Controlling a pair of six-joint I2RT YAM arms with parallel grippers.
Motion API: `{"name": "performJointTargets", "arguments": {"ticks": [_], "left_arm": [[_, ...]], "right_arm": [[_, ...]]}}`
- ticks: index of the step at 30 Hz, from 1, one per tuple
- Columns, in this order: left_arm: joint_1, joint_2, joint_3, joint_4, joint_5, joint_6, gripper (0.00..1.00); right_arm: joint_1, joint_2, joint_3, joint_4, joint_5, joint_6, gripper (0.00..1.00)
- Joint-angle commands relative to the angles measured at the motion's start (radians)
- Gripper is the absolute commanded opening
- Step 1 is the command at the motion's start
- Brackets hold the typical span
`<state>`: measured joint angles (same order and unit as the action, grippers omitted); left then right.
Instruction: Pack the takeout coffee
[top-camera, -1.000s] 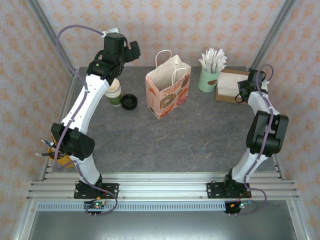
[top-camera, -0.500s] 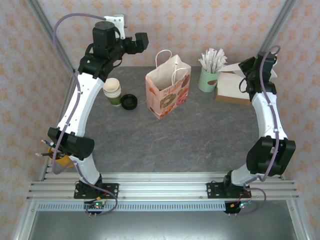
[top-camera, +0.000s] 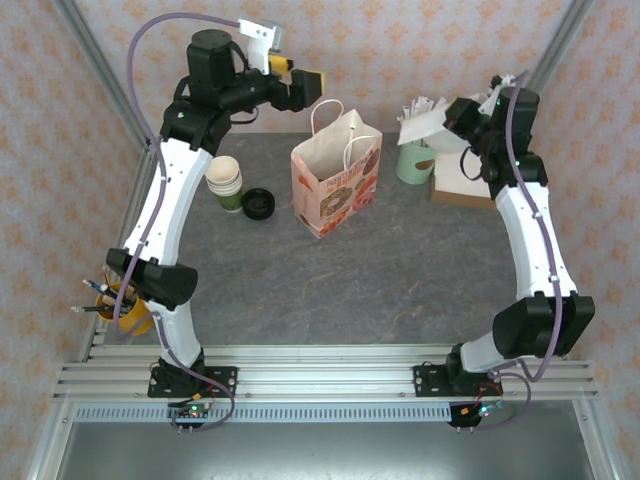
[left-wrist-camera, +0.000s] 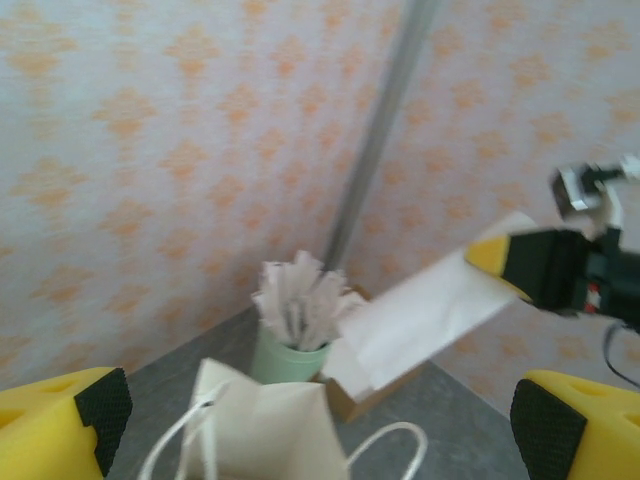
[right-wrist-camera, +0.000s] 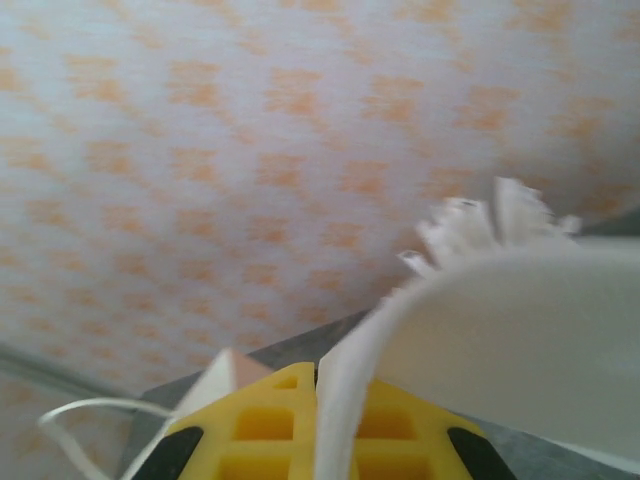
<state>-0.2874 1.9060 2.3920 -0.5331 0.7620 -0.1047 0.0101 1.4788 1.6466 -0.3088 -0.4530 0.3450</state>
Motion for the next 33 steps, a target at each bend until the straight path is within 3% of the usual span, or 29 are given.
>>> {"name": "performJointTargets", "arguments": {"ticks": [1, 13, 19, 26, 33], "left_arm": [[-0.026, 0.061, 0.084, 0.001, 0.224, 0.095, 1.0], [0.026, 0.149, 0.307, -0.158, 0.433, 0.384, 1.0], [0.079, 0.122, 0.306, -0.289, 0.426, 0.538, 1.0], [0.125, 0.11, 0.294, -0.394, 0.534, 0.682, 1.0], [0.123, 0.12, 0.27, -0.388, 0.632, 0.702, 0.98]], "right_arm": [[0.047, 0.041, 0.168, -0.082, -0.091, -0.098, 0.0], [0.243, 0.281, 0.695, -0.333, -0.353, -0.33, 0.0], [0.325, 0.425, 0.936, -0.459, -0.456, -0.46, 0.0], [0.394, 0.483, 1.0, -0.456, -0.512, -0.563, 0.0], [0.433, 0.503, 1.012, -0.451, -0.562, -0.604, 0.0]]}}
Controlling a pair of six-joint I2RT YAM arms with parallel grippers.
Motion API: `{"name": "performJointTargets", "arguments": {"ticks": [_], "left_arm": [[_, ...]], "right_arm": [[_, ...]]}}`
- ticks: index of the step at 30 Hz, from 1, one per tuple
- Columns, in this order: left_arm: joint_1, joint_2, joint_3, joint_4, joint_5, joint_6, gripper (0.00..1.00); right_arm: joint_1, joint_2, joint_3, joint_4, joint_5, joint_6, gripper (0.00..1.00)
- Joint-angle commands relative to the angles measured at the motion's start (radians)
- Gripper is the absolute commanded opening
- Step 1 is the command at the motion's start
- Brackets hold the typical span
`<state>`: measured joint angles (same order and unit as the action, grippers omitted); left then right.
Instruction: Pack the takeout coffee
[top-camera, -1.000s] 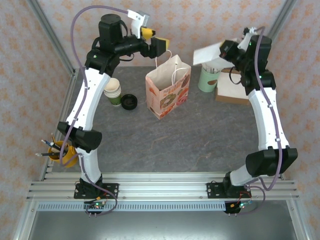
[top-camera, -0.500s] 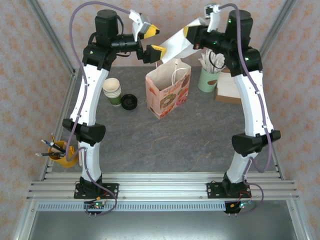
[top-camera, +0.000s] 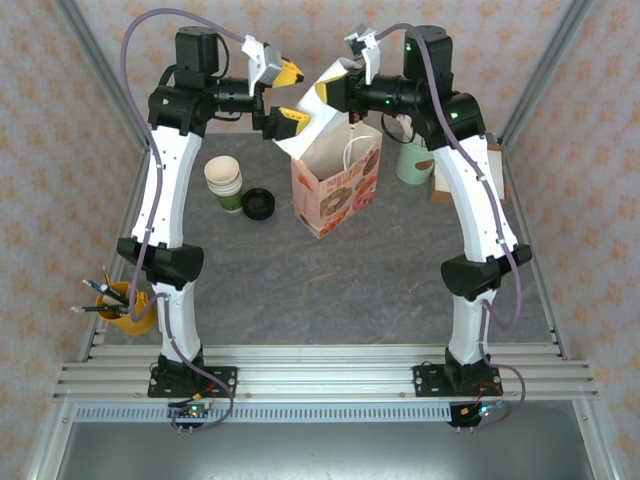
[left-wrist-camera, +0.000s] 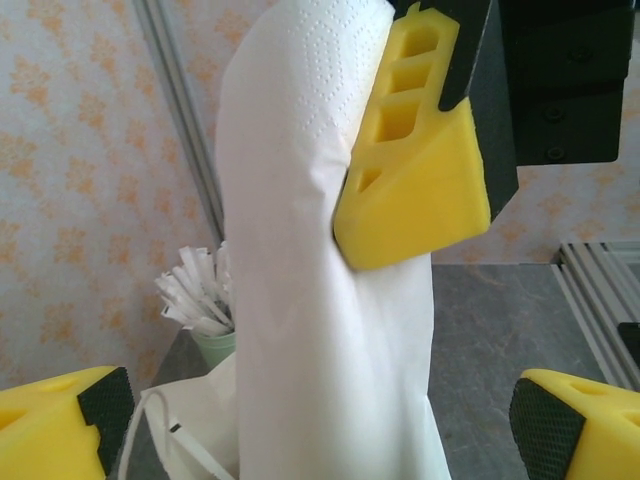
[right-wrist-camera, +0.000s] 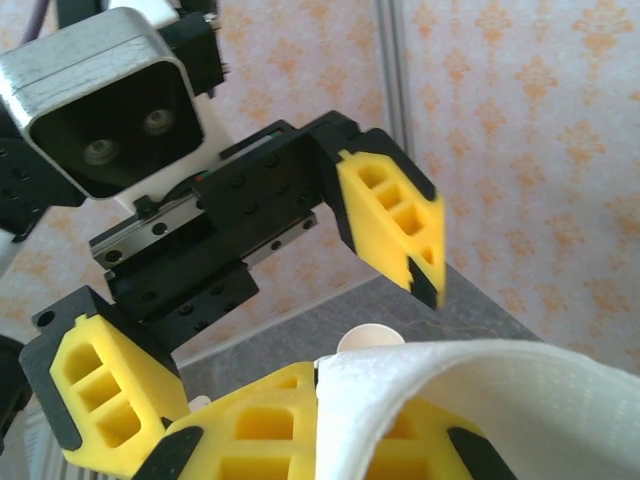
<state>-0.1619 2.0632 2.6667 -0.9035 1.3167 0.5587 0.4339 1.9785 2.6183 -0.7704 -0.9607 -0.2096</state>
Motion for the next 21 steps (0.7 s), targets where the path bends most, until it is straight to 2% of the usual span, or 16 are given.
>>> {"name": "performJointTargets", "arguments": {"ticks": [1, 4, 5, 8, 12, 15, 16, 17, 21], "left_arm": [[-0.004, -0.034, -0.005, -0.013, 0.11, 0.032, 0.97], [-0.01, -0.034, -0.017, -0.011, 0.131, 0.033, 0.88], [-0.01, -0.035, -0.023, -0.011, 0.127, 0.036, 0.82], [-0.01, -0.037, -0.025, -0.007, 0.091, 0.037, 0.57], [-0.01, -0.049, -0.036, -0.028, 0.019, 0.053, 0.31], [-0.01, -0.069, -0.055, -0.024, -0.041, 0.057, 0.08], [-0.012, -0.075, -0.061, -0.017, -0.066, 0.05, 0.0], [-0.015, -0.082, -0.069, -0.005, -0.096, 0.036, 0.0], [-0.043, -0.098, -0.083, 0.059, -0.282, -0.081, 0.02]], "right_arm": [[0.012, 0.005, 0.04, 0.018, -0.053, -0.051, 0.0], [0.018, 0.01, 0.041, 0.055, -0.067, -0.054, 0.0], [0.019, 0.014, 0.043, 0.068, -0.073, -0.054, 0.0], [0.02, 0.025, 0.052, 0.079, -0.078, -0.061, 0.0], [0.021, 0.026, 0.054, 0.092, -0.067, -0.068, 0.0], [0.02, 0.025, 0.054, 0.092, -0.043, -0.066, 0.01], [0.019, 0.025, 0.054, 0.089, -0.027, -0.061, 0.15], [0.013, 0.021, 0.054, 0.085, -0.009, -0.048, 0.32], [-0.042, -0.002, 0.043, 0.053, 0.058, 0.035, 0.61]]}}
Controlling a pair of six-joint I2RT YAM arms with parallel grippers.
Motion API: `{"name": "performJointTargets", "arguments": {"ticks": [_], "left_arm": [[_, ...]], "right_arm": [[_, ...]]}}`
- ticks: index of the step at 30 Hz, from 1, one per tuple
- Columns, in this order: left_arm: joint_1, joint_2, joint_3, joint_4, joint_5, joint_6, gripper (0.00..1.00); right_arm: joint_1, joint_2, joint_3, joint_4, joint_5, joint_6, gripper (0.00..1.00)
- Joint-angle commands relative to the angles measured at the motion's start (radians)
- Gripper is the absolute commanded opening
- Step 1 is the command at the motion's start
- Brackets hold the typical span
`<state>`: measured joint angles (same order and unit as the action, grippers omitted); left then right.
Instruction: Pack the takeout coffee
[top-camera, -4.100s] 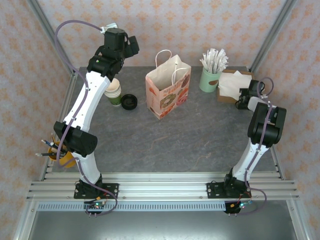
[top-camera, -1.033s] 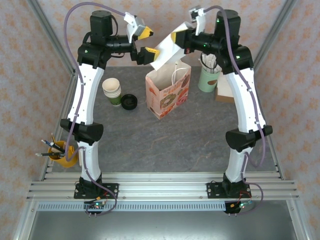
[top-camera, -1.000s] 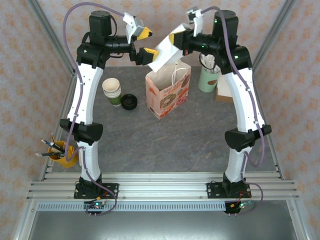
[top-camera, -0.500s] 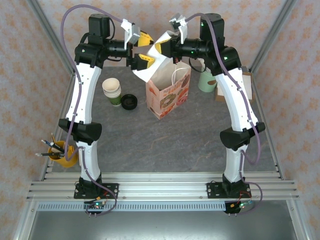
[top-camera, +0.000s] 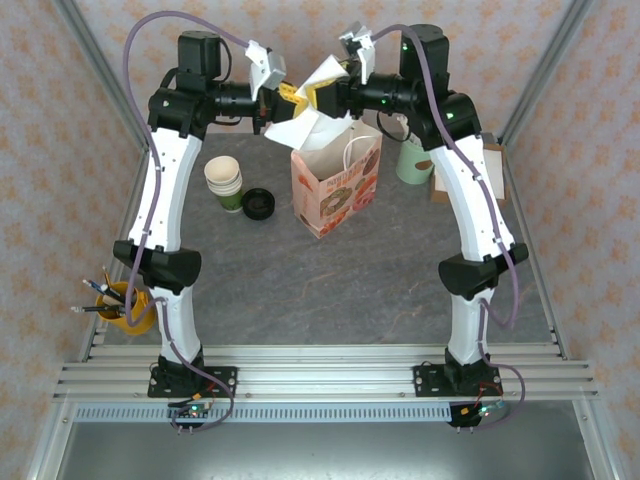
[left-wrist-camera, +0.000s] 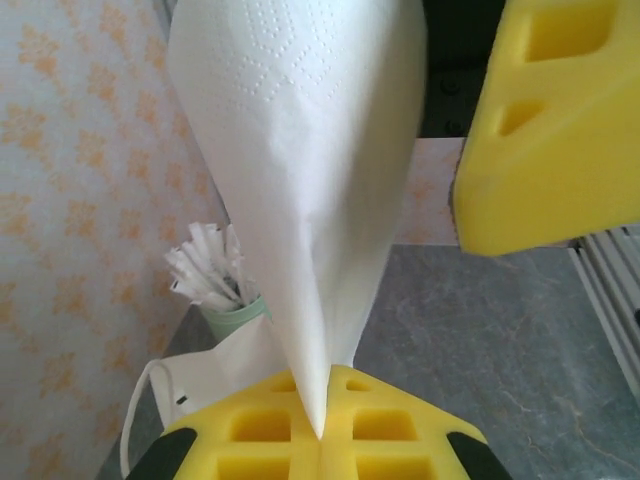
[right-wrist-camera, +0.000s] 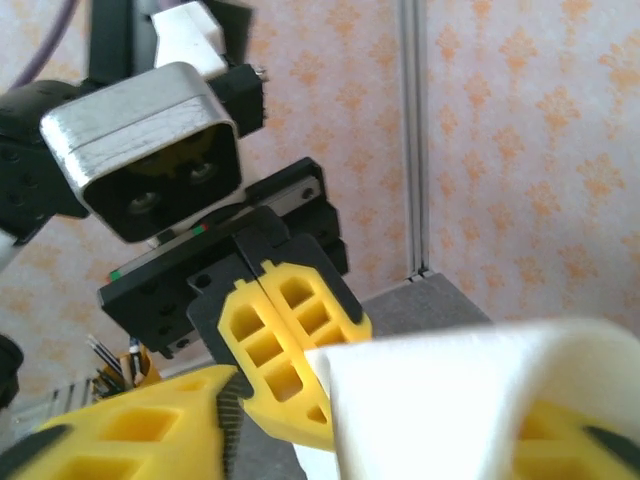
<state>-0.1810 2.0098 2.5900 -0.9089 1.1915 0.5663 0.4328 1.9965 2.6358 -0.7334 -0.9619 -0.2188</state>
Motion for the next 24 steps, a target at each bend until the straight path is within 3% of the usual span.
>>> {"name": "performJointTargets", "arguments": {"ticks": [1, 2, 6, 7, 10, 12, 14, 17, 21, 24], "left_arm": [[-0.042, -0.051, -0.008, 0.07, -0.216, -0.118, 0.07], [-0.063, -0.056, -0.015, 0.071, -0.273, -0.137, 0.08], [-0.159, -0.116, -0.108, 0.126, -0.521, -0.25, 0.07], [-0.169, -0.132, -0.127, 0.143, -0.573, -0.297, 0.04], [-0.172, -0.143, -0.153, 0.162, -0.673, -0.418, 0.0], [-0.172, -0.144, -0.148, 0.125, -0.675, -0.422, 0.0], [-0.171, -0.147, -0.152, 0.078, -0.629, -0.387, 0.0], [-0.169, -0.159, -0.18, 0.055, -0.574, -0.358, 0.0], [-0.145, -0.162, -0.192, 0.097, -0.476, -0.366, 0.0], [-0.122, -0.139, -0.181, 0.137, -0.416, -0.376, 0.0]], "right_arm": [[-0.054, -0.032, 0.012, -0.012, 0.119, 0.048, 0.76], [-0.065, -0.045, -0.007, -0.033, 0.202, 0.052, 0.99], [-0.094, -0.15, -0.211, 0.006, 0.642, 0.178, 1.0], [-0.111, -0.174, -0.27, 0.031, 0.703, 0.236, 1.0], [-0.172, -0.233, -0.387, 0.066, 0.763, 0.431, 1.0], [-0.209, -0.269, -0.449, 0.069, 0.801, 0.537, 1.0], [-0.246, -0.314, -0.546, 0.116, 0.774, 0.609, 1.0], [-0.282, -0.355, -0.67, 0.217, 0.612, 0.651, 1.0], [-0.28, -0.308, -0.649, 0.328, 0.206, 0.635, 0.99], [-0.257, -0.236, -0.545, 0.226, 0.13, 0.557, 0.99]]}}
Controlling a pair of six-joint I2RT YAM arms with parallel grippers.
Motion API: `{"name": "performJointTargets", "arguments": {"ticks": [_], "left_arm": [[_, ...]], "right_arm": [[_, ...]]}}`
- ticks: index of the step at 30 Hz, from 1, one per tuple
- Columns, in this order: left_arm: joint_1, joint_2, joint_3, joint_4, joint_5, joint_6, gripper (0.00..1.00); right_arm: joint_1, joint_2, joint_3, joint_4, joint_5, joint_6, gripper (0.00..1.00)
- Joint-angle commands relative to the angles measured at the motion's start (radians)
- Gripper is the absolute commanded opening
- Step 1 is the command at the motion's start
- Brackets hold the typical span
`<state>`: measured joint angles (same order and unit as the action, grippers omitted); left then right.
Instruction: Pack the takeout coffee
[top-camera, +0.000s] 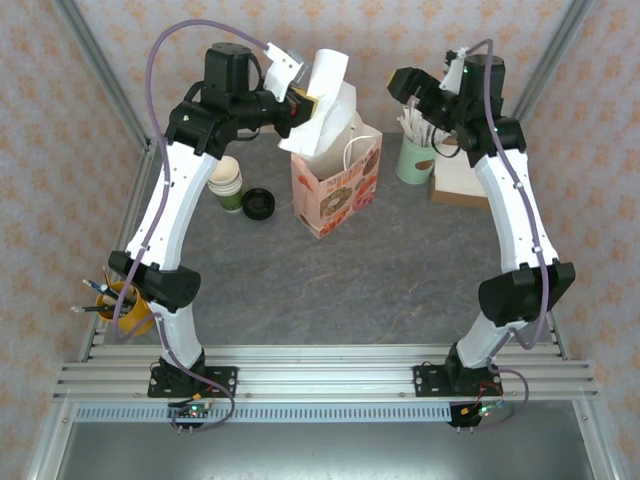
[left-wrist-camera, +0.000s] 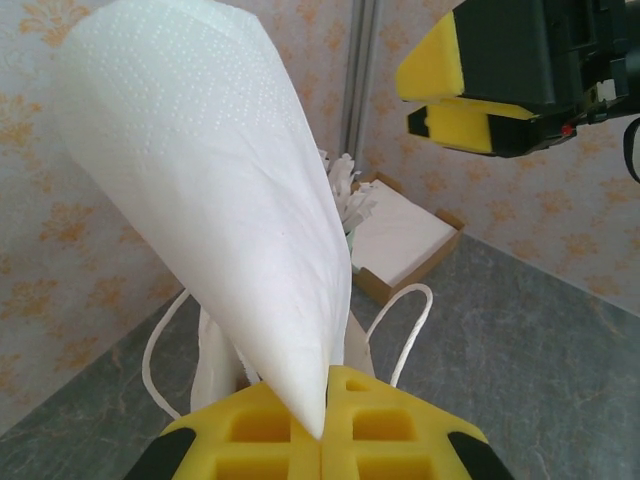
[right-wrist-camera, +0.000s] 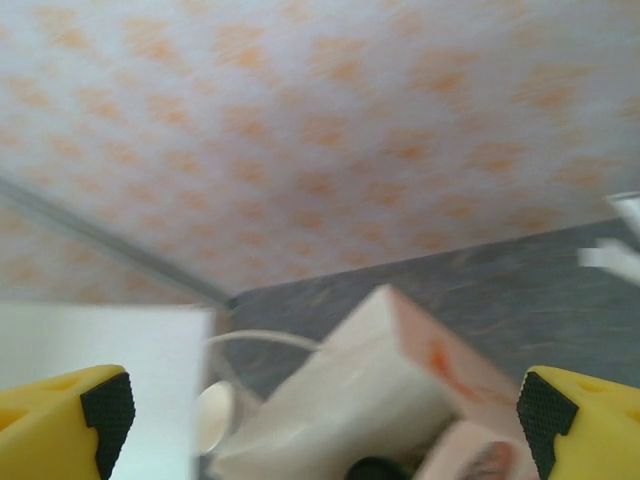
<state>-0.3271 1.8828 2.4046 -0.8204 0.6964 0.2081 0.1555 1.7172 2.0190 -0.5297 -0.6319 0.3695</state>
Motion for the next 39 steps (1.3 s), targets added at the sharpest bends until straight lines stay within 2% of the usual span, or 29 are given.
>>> {"name": "performJointTargets", "arguments": {"ticks": [1, 4, 9, 11, 13, 15, 18, 21, 24, 29, 31, 35, 39], "left_arm": [[0.028, 0.007, 0.032, 0.038, 0.106, -0.015, 0.0], [0.023, 0.06, 0.094, -0.004, 0.13, -0.019, 0.0], [-0.014, 0.062, 0.057, 0.004, 0.035, -0.002, 0.0], [-0.036, 0.067, 0.048, -0.009, -0.029, 0.012, 0.0], [-0.067, 0.065, 0.027, 0.0, -0.157, -0.004, 0.0], [-0.087, 0.064, 0.009, 0.02, -0.194, -0.033, 0.0], [-0.107, 0.068, -0.028, 0.069, -0.247, -0.088, 0.0], [-0.112, 0.087, -0.029, 0.064, -0.289, -0.082, 0.0], [-0.112, 0.101, -0.021, 0.056, -0.276, -0.063, 0.0], [-0.11, 0.105, -0.028, 0.05, -0.253, -0.058, 0.0], [-0.111, 0.105, -0.031, 0.052, -0.228, -0.062, 0.0], [-0.112, 0.105, -0.04, 0.069, -0.195, -0.089, 0.0], [-0.112, 0.109, -0.05, 0.078, -0.198, -0.095, 0.0]], "right_arm": [[0.023, 0.072, 0.114, -0.027, -0.199, -0.04, 0.99], [0.028, 0.135, 0.198, -0.099, -0.224, -0.023, 0.99], [0.049, 0.136, 0.159, -0.18, -0.208, -0.044, 0.99], [0.05, 0.111, 0.124, -0.201, -0.128, -0.014, 0.99], [0.05, 0.063, 0.05, -0.176, -0.004, 0.067, 0.99], [0.049, -0.002, -0.063, -0.092, 0.098, 0.186, 0.99], [0.049, -0.064, -0.208, 0.047, 0.107, 0.378, 0.99], [0.062, -0.065, -0.25, 0.056, 0.107, 0.566, 0.99], [0.086, -0.057, -0.254, 0.09, 0.068, 0.696, 1.0], [0.114, -0.022, -0.145, -0.104, 0.071, 0.718, 0.83], [0.116, -0.029, -0.13, -0.148, 0.077, 0.706, 0.79], [0.119, -0.061, -0.172, -0.14, 0.035, 0.701, 0.76], [0.139, -0.07, -0.23, -0.046, -0.017, 0.732, 0.71]]}}
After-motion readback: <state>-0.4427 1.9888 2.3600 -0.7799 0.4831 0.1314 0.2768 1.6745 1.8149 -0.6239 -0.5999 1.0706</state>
